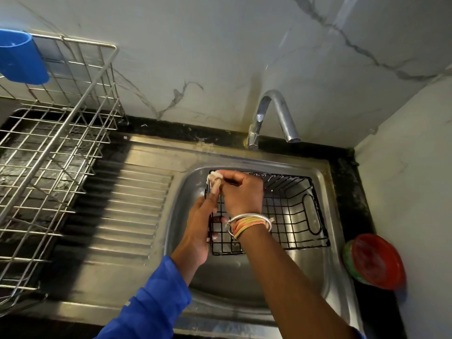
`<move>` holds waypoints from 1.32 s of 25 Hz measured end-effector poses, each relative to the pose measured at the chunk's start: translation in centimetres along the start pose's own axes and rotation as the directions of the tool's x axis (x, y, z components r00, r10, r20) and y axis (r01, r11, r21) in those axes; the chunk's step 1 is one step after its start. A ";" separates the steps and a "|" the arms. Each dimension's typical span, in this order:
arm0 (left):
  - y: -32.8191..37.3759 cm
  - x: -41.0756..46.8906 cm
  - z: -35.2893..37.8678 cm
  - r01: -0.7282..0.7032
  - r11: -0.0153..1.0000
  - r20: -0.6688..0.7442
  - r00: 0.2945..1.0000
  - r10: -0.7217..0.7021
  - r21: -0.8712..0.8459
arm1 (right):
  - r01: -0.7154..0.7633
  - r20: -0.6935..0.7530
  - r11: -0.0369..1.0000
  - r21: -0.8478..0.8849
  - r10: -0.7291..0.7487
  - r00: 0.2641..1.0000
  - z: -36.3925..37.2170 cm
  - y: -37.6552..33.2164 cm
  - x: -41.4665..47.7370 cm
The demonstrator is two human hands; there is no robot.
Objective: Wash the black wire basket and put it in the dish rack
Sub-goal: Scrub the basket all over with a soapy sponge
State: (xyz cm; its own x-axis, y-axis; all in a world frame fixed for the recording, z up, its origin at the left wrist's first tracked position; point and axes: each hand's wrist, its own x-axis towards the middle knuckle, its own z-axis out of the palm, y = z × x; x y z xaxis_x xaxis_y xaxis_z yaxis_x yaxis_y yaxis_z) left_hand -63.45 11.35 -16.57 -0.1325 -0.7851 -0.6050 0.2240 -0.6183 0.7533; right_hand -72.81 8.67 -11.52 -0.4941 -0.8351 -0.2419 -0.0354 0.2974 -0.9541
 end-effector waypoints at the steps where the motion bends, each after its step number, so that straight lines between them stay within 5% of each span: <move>1: -0.1 0.1 0.1 0.001 1.000 0.015 1.000 -0.001 0.000 | 0.000 -0.038 1.000 0.015 0.001 0.999 0.3 0.0 -0.1; 11: -0.1 0.3 -0.2 0.000 0.996 0.150 0.989 0.013 -0.085 | 0.073 -0.073 0.997 -0.027 -0.075 0.995 1.0 0.1 -1.0; 15: -0.1 0.3 -0.7 0.015 0.994 0.131 0.991 -0.001 -0.104 | 0.091 -0.233 0.995 -0.049 -0.100 0.967 0.4 0.4 -0.5; 27: -0.5 0.8 -1.1 -0.036 0.998 0.102 0.994 0.041 -0.050 | 0.143 -0.084 0.986 -0.083 -0.150 0.985 0.9 -0.1 -0.4; 33: -0.3 0.6 -1.7 -0.073 0.995 0.137 0.987 0.082 -0.067 | 0.064 0.228 0.998 -0.022 -0.057 0.972 0.9 -0.1 -1.7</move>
State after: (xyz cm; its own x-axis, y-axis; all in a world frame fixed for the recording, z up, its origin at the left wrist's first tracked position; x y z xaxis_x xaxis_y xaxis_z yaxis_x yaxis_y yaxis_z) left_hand -61.95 11.08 -17.57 -0.2452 -0.8306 -0.5001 0.2971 -0.5554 0.7767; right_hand -71.23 9.63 -11.14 -0.2797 -0.9344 -0.2207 -0.0861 0.2533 -0.9635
